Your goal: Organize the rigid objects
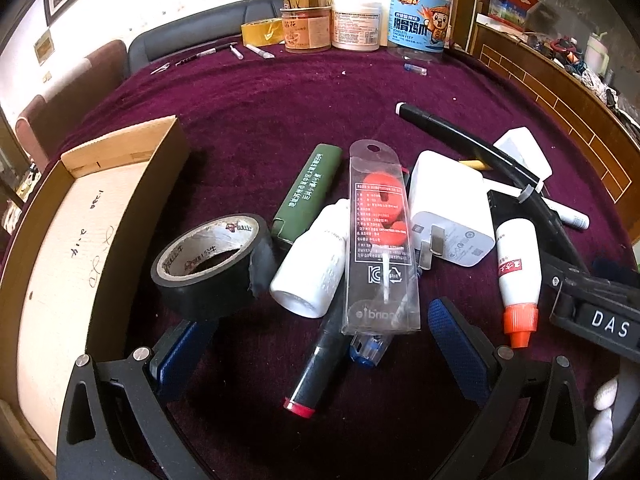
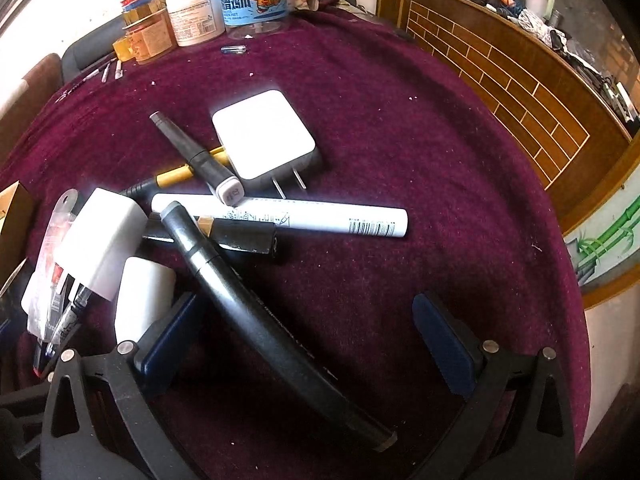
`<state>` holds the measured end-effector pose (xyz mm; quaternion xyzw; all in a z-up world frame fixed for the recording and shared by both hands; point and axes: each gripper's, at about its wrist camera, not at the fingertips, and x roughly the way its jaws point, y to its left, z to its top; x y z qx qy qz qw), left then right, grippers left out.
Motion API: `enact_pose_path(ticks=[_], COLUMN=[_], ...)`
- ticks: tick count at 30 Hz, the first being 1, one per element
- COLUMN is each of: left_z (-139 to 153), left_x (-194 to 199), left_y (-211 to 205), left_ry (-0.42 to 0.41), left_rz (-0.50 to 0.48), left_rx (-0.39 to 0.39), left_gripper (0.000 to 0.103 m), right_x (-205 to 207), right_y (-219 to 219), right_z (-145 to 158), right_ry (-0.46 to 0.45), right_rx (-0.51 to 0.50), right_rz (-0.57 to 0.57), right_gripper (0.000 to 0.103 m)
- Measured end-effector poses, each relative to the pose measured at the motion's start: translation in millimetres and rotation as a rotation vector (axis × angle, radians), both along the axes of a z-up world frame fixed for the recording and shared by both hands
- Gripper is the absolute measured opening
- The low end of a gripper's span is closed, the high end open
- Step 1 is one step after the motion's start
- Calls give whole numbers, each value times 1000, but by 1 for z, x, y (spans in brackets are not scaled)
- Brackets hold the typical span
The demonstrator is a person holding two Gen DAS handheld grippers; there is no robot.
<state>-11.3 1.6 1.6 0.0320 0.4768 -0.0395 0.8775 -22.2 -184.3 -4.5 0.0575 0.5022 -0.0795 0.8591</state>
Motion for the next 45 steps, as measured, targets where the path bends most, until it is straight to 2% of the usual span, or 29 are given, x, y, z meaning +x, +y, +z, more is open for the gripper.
enact_pose_path(ticks=[4,7,9,11,12,13,14,15,16,17,20,26,29,32,35,38,42,45], left_z=[0,0,0,0,0,0,0,0,0,0,0,0,0,5,21,45,70,73], left_x=[0,-1,-1,0,-2,-2,-1,-1,-1,-1,-1,-1,-2,-5,-15,-25,-26,-15], left_y=[1,2,2,2,1,1,1,1,1,1,1,0,1,9,24,44,74,82], left_ry=[-1,-1,-1,-1,-2,-2,-2,-1,0,0,0,-3,-3,-22,-64,-138,-226,-222], left_rz=[0,0,0,1,3,3,3,3,3,3,3,6,4,27,50,65,88,90], left_rx=[-5,-6,-5,-4,-4,-3,-3,-3,-3,-3,-3,-5,-9,-35,-100,-119,-67,-48], left_gripper=[102,102,102,102,102,102,102,102,102,102,102,102,102,100,100,101,101,100], right_x=[-8,-20,-36,-63,-74,-80,-75,-62,-50,-45,-44,-29,-39,-39,-40,-39,-38,-36], right_y=[-4,-11,-14,-16,-19,-25,-31,-33,-35,-37,-41,-45,-48,-45,-49,-54,-61,-63], right_z=[5,30,62,95,102,104,96,85,72,61,54,39,48,48,47,42,39,36], right_ry=[2,-81,-223,-441,-529,-588,-544,-443,-347,-318,-355,-406,-463,-464,-466,-451,-437,-420], right_rx=[33,10,-54,-109,-85,-8,89,135,145,122,37,-102,-95,-105,-84,-43,2,18], right_rz=[12,9,-2,-18,-8,24,59,76,69,35,-38,-104,-136,-131,-133,-140,-149,-152], right_gripper=[103,103,103,103,103,103,103,103,99,96,96,96,96,96,96,96,96,96])
